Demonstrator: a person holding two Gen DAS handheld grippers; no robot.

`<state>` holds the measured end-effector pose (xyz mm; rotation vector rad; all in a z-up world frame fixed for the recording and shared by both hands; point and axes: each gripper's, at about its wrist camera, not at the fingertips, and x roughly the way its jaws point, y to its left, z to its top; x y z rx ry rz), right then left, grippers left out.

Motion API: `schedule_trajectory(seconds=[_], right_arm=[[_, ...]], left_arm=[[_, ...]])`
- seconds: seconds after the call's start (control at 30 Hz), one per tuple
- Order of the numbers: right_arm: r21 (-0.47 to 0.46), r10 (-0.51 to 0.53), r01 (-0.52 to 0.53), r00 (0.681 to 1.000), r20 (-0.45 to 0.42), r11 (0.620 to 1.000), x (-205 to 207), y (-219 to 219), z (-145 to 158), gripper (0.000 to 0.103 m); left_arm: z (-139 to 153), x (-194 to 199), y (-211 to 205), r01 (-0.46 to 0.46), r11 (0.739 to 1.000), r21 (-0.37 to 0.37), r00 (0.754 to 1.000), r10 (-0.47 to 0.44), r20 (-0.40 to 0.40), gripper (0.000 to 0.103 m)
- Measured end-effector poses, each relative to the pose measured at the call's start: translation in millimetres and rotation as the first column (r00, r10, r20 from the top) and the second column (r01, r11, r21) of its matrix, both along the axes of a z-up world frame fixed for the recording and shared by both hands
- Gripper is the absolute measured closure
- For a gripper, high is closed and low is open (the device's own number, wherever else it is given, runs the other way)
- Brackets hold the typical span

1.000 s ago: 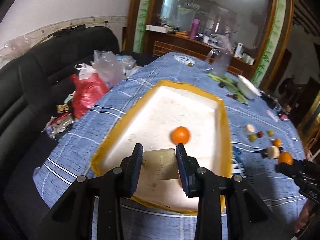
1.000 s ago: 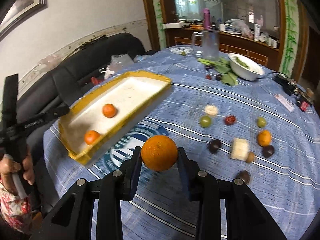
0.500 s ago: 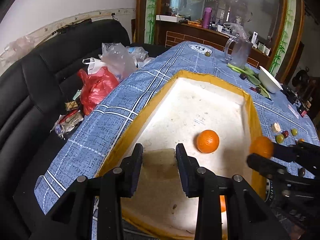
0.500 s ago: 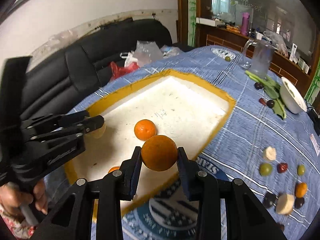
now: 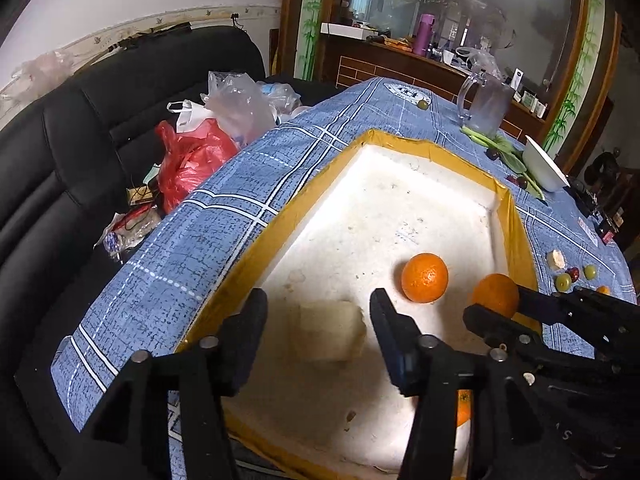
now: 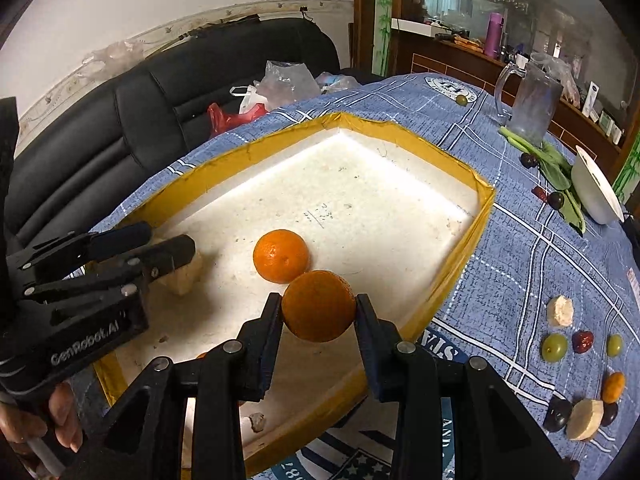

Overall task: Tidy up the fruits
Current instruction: 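Lower the yam piece into the tray with the left tool while the right releases its orange there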

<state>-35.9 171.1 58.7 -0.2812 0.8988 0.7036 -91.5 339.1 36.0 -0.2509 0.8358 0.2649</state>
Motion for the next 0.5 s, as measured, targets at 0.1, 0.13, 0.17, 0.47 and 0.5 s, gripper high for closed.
schedule_trajectory(seconds=[0.1, 0.13, 0.17, 0.47, 0.5], right_arm=[[0.022, -0.002, 0.002, 1.0, -0.008, 1.0, -1, -3, 2, 0.058], [0.031, -0.004, 0.005, 1.0, -0.008, 1.0, -2, -5, 5, 0.055], [0.044, -0.006, 0.006, 1.0, -0.009, 0.999, -2, -7, 7, 0.054], [0.127, -0.133, 0.133, 0.991, -0.004, 0.983, -25, -49, 24, 0.049], [0.131, -0.125, 0.129, 0.991, -0.041, 0.983, -28, -50, 18, 0.049]], left_arm=[[1, -3, -3, 0.005, 1.0, -0.015, 1.0, -0.005, 0.007, 0.04], [2, -5, -4, 0.005, 1.0, -0.021, 1.0, -0.004, 0.012, 0.04], [3, -8, -5, 0.003, 1.0, -0.028, 1.0, -0.002, 0.02, 0.04], [26, -45, -8, -0.057, 0.996, -0.068, 0.991, 0.065, 0.119, 0.03], [27, -47, -9, -0.057, 0.996, -0.072, 0.99, 0.066, 0.124, 0.03]])
